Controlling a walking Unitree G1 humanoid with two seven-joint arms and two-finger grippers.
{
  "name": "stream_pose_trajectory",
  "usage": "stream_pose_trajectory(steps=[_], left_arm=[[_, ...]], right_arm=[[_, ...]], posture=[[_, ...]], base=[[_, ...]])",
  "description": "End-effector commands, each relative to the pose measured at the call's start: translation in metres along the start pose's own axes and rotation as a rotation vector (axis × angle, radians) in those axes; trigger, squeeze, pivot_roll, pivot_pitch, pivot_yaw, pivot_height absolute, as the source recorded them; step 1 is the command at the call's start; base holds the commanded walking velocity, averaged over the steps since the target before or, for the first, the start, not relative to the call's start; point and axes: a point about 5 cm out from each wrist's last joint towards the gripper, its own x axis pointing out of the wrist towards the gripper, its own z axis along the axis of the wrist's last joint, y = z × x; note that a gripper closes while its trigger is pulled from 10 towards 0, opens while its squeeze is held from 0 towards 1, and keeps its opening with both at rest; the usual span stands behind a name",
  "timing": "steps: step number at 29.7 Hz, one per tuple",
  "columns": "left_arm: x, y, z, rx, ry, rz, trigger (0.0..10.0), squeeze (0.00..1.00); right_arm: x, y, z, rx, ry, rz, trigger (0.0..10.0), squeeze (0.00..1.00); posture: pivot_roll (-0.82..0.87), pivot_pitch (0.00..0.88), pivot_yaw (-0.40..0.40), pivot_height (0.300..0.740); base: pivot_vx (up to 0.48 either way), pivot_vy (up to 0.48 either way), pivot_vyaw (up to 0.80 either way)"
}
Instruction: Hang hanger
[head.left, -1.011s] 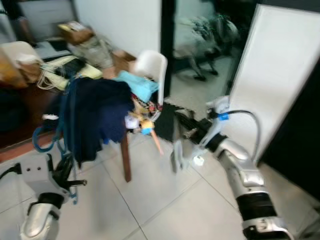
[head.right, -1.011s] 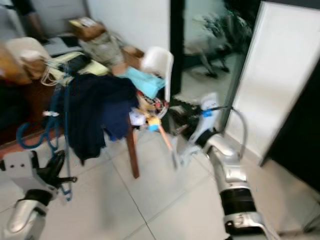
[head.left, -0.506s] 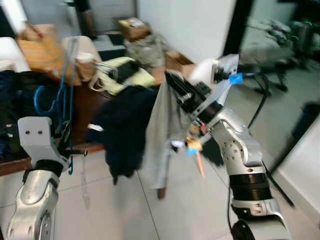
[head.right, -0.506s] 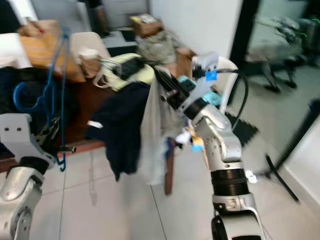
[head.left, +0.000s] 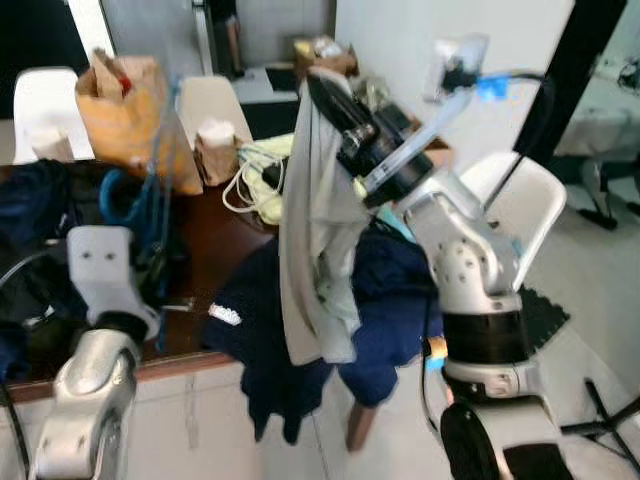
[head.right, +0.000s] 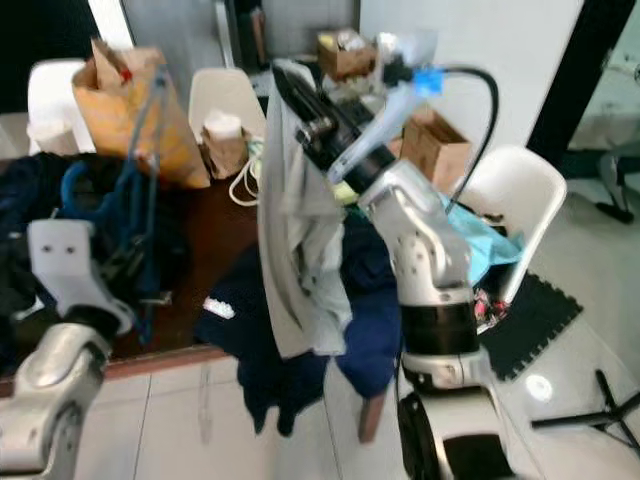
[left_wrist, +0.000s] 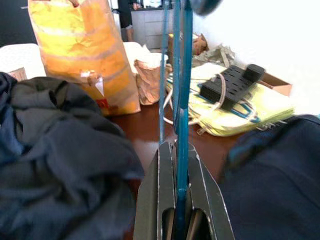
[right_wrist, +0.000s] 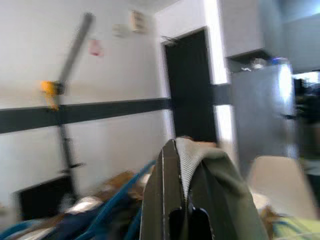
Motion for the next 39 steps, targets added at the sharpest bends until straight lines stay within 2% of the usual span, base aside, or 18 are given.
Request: stream_pose_trajectory(steps=[1,6,9,11,12,13,16,19,21,26,29,31,32,34,35,37,38,39], left_arm=[[-0.001,0.0,-0.003,-0.004,0.024,-0.003,10.0,0.0],[-0.002,-0.003,-0.005,-0.023,0.038,-0.016,10.0,0.0],[-0.004,-0.004,-0.01,-0.025,0.074,-0.004,10.0,0.0],[-0.004,-0.004,-0.01,-0.022,0.077,-0.003,10.0,0.0],[-0.003,-0.004,-0.01,-0.02,0.077,-0.003,10.0,0.0],[-0.003,-0.001,-0.007,-0.01,0.073,-0.002,10.0,0.0],[-0.002,0.004,-0.002,0.005,0.066,0.001,10.0,0.0],[-0.001,0.01,0.002,0.023,0.06,-0.002,10.0,0.0],[0.003,0.023,0.019,0.062,0.034,-0.033,10.0,0.0],[0.006,0.03,0.04,0.095,0.013,-0.143,10.0,0.0],[0.002,0.032,0.059,0.085,0.043,-0.348,10.0,0.0],[-0.017,0.037,0.07,0.052,0.171,-0.641,10.0,0.0],[-0.026,0.04,0.072,0.049,0.235,-0.752,10.0,0.0],[-0.032,0.043,0.074,0.048,0.278,-0.819,10.0,0.0],[-0.037,0.046,0.076,0.051,0.317,-0.876,10.0,0.0],[-0.037,0.046,0.076,0.051,0.317,-0.876,10.0,0.0],[-0.039,0.049,0.077,0.068,0.353,-0.917,10.0,0.0],[-0.039,0.049,0.077,0.068,0.353,-0.917,10.0,0.0]], right_arm=[[0.002,-0.009,-0.006,-0.023,0.032,-0.088,10.0,0.0],[0.001,-0.01,-0.013,-0.077,0.118,-0.083,10.0,0.0],[-0.011,0.006,-0.039,-0.204,0.33,0.094,10.0,0.0],[-0.016,0.008,-0.046,-0.227,0.38,0.135,10.0,0.0],[-0.021,0.009,-0.055,-0.257,0.457,0.164,10.0,0.93],[-0.032,0.006,-0.066,-0.299,0.566,0.193,10.0,1.0],[-0.046,0.0,-0.076,-0.351,0.685,0.226,10.0,1.0],[-0.051,-0.003,-0.075,-0.354,0.697,0.239,10.0,1.0],[-0.052,-0.016,-0.062,-0.352,0.641,0.205,10.0,1.0],[-0.047,-0.025,-0.042,-0.34,0.531,0.17,10.0,1.0],[-0.042,-0.021,-0.011,-0.278,0.353,0.23,10.0,1.0],[-0.048,-0.005,0.02,-0.251,0.231,0.44,10.0,1.0],[-0.054,0.004,0.03,-0.259,0.21,0.561,10.0,0.89],[-0.058,0.01,0.035,-0.266,0.203,0.637,10.0,0.89],[-0.062,0.016,0.04,-0.272,0.203,0.716,10.0,0.73],[-0.062,0.016,0.04,-0.272,0.203,0.716,10.0,0.73],[-0.068,0.022,0.045,-0.274,0.208,0.797,10.0,0.0],[-0.068,0.022,0.045,-0.274,0.208,0.797,10.0,0.0]], posture=[[0.04,0.0,-0.019,0.74],[0.04,0.0,-0.023,0.74],[0.03,0.0,-0.02,0.74],[0.03,0.0,-0.02,0.74],[0.03,0.0,-0.02,0.74],[0.03,0.0,-0.018,0.74],[0.03,0.0,-0.017,0.74],[0.03,0.0,-0.017,0.74],[0.03,0.0,-0.015,0.74],[0.03,0.0,-0.019,0.74],[0.04,0.0,-0.018,0.74],[0.05,0.0,-0.014,0.74],[0.05,0.0,-0.012,0.74],[0.05,0.0,-0.012,0.74],[0.05,0.0,-0.008,0.74],[0.05,0.0,-0.008,0.74],[0.05,0.0,-0.004,0.74],[0.05,0.0,-0.004,0.74]], base=[[0.48,0.0,0.0],[0.288,0.0,0.0],[0.0,0.0,0.0],[0.0,0.0,0.0],[0.0,0.0,0.0],[0.0,0.0,0.0],[0.0,0.0,0.0],[0.0,0.0,0.0],[0.0,0.0,0.0],[0.0,0.0,0.0],[0.0,0.0,0.0],[0.0,0.0,0.0],[0.0,0.0,0.0],[0.0,0.0,0.0],[0.0,0.0,0.0],[0.0,0.0,0.0],[0.0,0.0,0.0],[0.0,0.0,0.0]])
